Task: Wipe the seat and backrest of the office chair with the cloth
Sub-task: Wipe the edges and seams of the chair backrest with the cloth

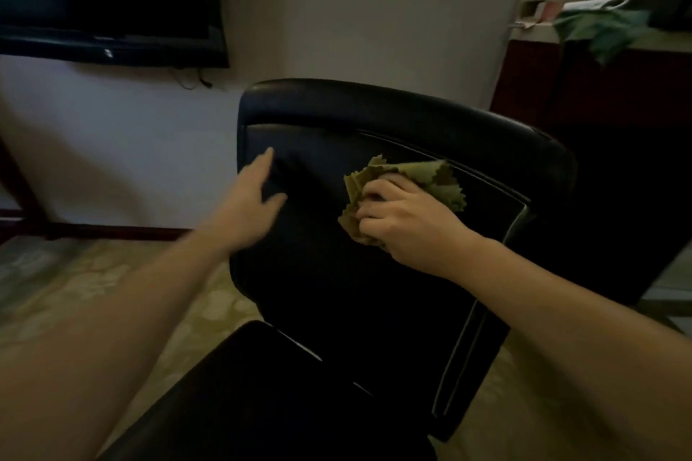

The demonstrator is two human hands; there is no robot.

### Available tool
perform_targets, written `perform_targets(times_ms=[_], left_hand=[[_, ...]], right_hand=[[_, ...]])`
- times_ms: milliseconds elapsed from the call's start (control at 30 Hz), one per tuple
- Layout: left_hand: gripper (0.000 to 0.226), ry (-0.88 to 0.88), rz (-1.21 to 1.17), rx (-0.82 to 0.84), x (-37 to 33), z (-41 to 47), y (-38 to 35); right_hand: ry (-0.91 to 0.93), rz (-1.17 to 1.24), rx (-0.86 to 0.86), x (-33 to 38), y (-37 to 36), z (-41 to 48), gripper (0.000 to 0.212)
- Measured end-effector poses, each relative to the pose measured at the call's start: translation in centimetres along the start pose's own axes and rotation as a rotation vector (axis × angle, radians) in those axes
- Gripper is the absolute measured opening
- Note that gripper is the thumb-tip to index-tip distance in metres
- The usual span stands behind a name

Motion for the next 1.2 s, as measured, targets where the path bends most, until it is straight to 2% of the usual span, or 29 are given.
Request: perform_targets(times_ms=[67,100,167,267,367,467,567,633,767,833,933,1000,1200], left_hand=[[0.058,-0.218,-0.033,-0.156,-5.6,-4.0,-3.2],[0.051,-0.330,-0.062,-0.182,-8.3,-6.0,-5.1],[0.044,-0.481,-0.179,-0.107,-12.2,-8.4,-9.0],[0.038,-0.564,-0.364,0.074,-15.9,-9.7,-13.1],[0.046,-0.677,-0.158,0.033,-17.9,-11.5,-15.1],[0.049,-0.614,0.003,-0.105,-17.8,-13.0,-15.5],[0.032,-0.512,0.071,-0.223,-18.1,-13.1,-14.3],[0.014,-0.389,0.078,-0.208,-18.1,-12.0,-13.3],[0.018,-0.251,0.026,-0.202,-17.9,-9.5,-11.2],[0.009,-0.251,-0.075,-0.228,-17.7,-8.5,-10.5],[0.033,-0.357,-0.077,-0.286,-17.7,-7.0,-9.4],[0.036,-0.426,-0.013,-0.293,-17.7,-5.2,-8.9],[0.039,-0.348,0.102,-0.280,-15.7,1.0,-7.9]], right_hand=[[-0.033,-0.008,0.051,-0.5,1.3,-2.4,0.015],[-0.042,0.018,0.071,-0.5,2.0,-3.6,0.019],[-0.108,0.077,0.096,-0.1,3.5,-5.9,0.031],[-0.340,0.028,0.099,0.8,5.8,-9.7,0.037],[-0.597,-0.121,0.127,2.1,8.1,-14.1,0.042],[-0.777,-0.182,0.264,3.1,8.9,-18.5,0.074],[-0.881,-0.139,0.312,3.4,9.4,-21.2,0.090],[-0.899,-0.117,0.329,3.2,9.3,-21.5,0.092],[-0.864,-0.122,0.390,2.6,8.7,-20.8,0.090],[-0.847,-0.119,0.412,2.0,8.3,-20.6,0.092],[-0.840,-0.120,0.423,0.7,7.5,-20.0,0.095],[-0.839,-0.103,0.420,-0.5,6.6,-19.4,0.097],[-0.818,-0.011,0.352,-4.5,4.7,-16.4,0.095]])
Point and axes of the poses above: each hand's wrist, its own z-axis towards the middle knuckle, its own y-axis out of the back of the hand, x = y × z, the point moved 8 cm from there along z, towards the middle knuckle, and after that the axes turned 14 degrees about x, right-handed, at the moved point
